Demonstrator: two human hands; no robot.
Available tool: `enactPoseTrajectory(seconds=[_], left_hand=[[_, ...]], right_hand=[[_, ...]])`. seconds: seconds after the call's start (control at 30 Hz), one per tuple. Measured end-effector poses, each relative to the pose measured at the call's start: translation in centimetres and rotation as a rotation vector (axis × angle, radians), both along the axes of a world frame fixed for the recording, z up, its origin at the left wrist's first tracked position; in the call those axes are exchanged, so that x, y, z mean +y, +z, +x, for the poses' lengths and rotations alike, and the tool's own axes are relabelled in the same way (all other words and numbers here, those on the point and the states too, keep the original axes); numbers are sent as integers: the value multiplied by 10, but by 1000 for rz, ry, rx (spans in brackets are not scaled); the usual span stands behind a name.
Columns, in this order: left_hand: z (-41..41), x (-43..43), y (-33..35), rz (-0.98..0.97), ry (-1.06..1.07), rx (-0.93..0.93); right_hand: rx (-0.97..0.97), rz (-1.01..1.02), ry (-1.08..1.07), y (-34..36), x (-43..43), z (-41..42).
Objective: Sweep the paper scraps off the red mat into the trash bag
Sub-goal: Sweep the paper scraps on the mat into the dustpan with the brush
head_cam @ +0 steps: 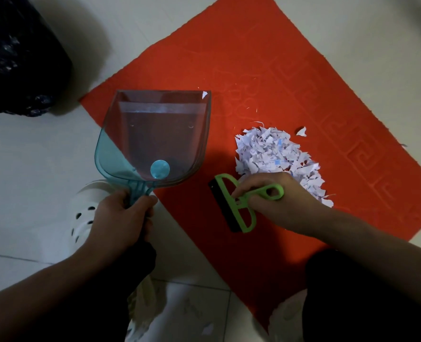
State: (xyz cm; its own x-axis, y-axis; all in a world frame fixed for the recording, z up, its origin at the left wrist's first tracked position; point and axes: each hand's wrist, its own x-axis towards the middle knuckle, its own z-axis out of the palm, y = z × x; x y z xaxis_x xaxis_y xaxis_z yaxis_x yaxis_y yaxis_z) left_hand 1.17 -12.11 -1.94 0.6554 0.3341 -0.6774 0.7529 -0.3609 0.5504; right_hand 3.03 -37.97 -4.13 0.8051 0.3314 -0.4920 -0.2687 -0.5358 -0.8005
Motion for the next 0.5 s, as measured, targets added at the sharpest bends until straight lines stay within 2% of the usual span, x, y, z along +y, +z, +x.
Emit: enactPoseTrajectory(seconds=[0.07, 0.3, 0.4, 0.5], left_hand=[[0, -1, 0, 1, -5, 4], [-1, -3, 0, 11, -35, 10], [-1, -4, 0, 26, -42, 9], [-1, -5, -1, 20, -38, 11]], right_hand=[[-14, -24, 41, -2, -6, 2], [-102, 0, -103, 11, -28, 18], [-114, 0, -38, 12, -21, 13], [-151, -93, 84, 3, -9, 3]])
